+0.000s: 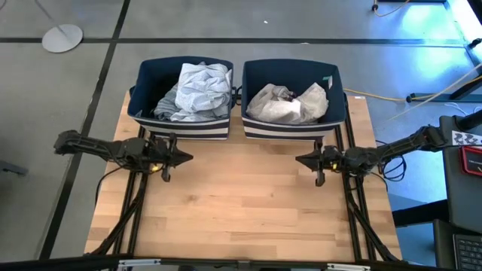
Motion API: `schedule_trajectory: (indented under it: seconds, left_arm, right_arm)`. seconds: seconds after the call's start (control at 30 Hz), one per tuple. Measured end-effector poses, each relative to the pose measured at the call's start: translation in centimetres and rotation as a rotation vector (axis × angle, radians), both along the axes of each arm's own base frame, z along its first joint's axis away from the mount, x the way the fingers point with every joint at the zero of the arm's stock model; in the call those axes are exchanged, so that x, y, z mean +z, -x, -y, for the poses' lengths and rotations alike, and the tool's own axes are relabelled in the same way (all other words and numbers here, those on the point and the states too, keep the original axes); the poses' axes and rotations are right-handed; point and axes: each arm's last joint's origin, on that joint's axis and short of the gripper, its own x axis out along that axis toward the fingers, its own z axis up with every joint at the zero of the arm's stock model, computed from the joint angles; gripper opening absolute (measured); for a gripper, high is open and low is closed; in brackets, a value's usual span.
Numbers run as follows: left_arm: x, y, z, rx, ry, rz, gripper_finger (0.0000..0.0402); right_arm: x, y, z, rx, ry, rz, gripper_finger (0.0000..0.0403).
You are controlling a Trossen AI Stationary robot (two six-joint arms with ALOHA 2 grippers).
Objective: Sort clothes
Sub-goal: Return to Home Position
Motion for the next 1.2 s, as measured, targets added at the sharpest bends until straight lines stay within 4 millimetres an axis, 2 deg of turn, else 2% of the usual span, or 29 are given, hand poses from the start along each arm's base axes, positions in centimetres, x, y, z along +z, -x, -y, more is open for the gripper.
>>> schedule_trajectory:
  seconds: [0.27,0.67,1.03,1.2]
  left_arm:
    - [0.0,1.3,-0.3,0.033,0.005,0.050,0.0003]
    - [-0.4,1.1,-0.3,0.032,-0.044,0.052,0.0004]
    - [-0.5,1.1,-0.2,0.031,-0.042,0.050,0.0004]
    - [-0.5,1.1,-0.2,0.031,-0.036,0.050,0.0004]
  right_arm:
    - [-0.7,1.1,0.5,-0.064,-0.022,-0.010,0.0009]
    - [-0.7,1.6,0.6,-0.054,-0.026,-0.001,0.0011]
    - [-1.9,1.6,0.6,-0.056,0.021,-0.124,0.0012]
    - [-2.0,1.6,0.6,-0.062,0.134,-0.139,0.0012]
